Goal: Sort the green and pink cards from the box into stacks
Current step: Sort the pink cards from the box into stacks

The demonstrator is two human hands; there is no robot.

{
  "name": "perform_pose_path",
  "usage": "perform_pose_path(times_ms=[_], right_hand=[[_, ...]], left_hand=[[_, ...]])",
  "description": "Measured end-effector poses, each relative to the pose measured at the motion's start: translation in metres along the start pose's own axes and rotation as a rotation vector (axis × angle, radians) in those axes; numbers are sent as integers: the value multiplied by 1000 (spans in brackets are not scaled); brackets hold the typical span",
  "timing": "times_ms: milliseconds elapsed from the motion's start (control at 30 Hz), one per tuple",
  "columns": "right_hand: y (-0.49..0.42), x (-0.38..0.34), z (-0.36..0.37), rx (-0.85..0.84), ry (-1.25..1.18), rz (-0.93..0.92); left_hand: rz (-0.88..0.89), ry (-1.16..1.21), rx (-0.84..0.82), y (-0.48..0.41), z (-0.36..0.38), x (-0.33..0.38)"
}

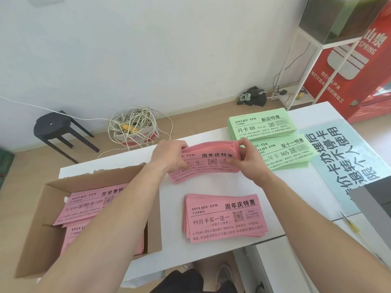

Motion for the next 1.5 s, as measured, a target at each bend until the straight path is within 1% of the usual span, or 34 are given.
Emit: perform_pose_path(times_ms=[67, 133, 200, 267, 300, 333, 400, 433, 467, 533, 633, 700, 800, 933, 1100, 1200, 1267, 1367, 1433, 1500], right_hand=[[-6, -8, 2, -6, -11, -20], [-11, -7, 3, 2, 13, -30], [-10, 3, 1, 33, 41, -17], [-7, 16, -1, 66, 34, 17], [-5, 19, -1, 79, 29, 28], [-4, 20, -1, 87, 31, 30], [-5, 19, 1, 101, 46, 32], [-5, 19, 1, 113, 49, 35], [-5, 20, 3, 124, 44, 37], [-3, 20, 8, 134, 31, 34], [-2, 21, 16, 145, -4, 10], [-4, 25, 16, 174, -22, 1], [-6, 27, 17, 203, -44, -8], [-7, 29, 18, 213, -76, -5], [-9, 34, 16, 215, -47, -24], [-12, 36, 15, 191, -41, -6], [-14, 29, 16, 179, -19, 7], [-27, 4, 17, 215, 47, 8], [-44, -7, 19, 242, 78, 49], [-62, -12, 23, 263, 186, 105]], left_hand=[[-30, -45, 155, 0, -15, -3], [-10, -108, 242, 2, -18, 5], [-5, -154, 249, 7, -9, 14], [-42, -153, 222, 8, 4, 14], [-69, -91, 197, 9, 9, 9], [-107, 49, 150, 10, 15, 1], [-199, 416, 54, 13, 25, -14], [-238, 557, 25, 17, 29, -19], [-284, 641, 17, 22, 32, -22], [-394, 802, 60, 31, 41, -26], [-537, 1115, 158, 39, 59, -22], [-580, 1227, 195, 39, 69, -18], [-585, 1364, 211, 36, 74, -17], [-563, 1315, 219, 31, 74, -15], [-598, 1319, 255, 28, 83, -9], [-601, 1244, 220, 23, 80, -14], [-574, 1172, 188, 19, 78, -17], [-558, 1096, 155, 9, 73, -25], [-585, 1061, 145, -3, 69, -34], [-630, 1022, 130, -15, 64, -40]])
Point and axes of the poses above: each hand's wrist, its own y-axis away from the middle knuckle, its own z-axis out of the palm, x = y × z, the point moved 8 cm from there along -y, towards the middle knuckle, and after that the axes turned 15 degrees about -y, right-handed, at the moved point
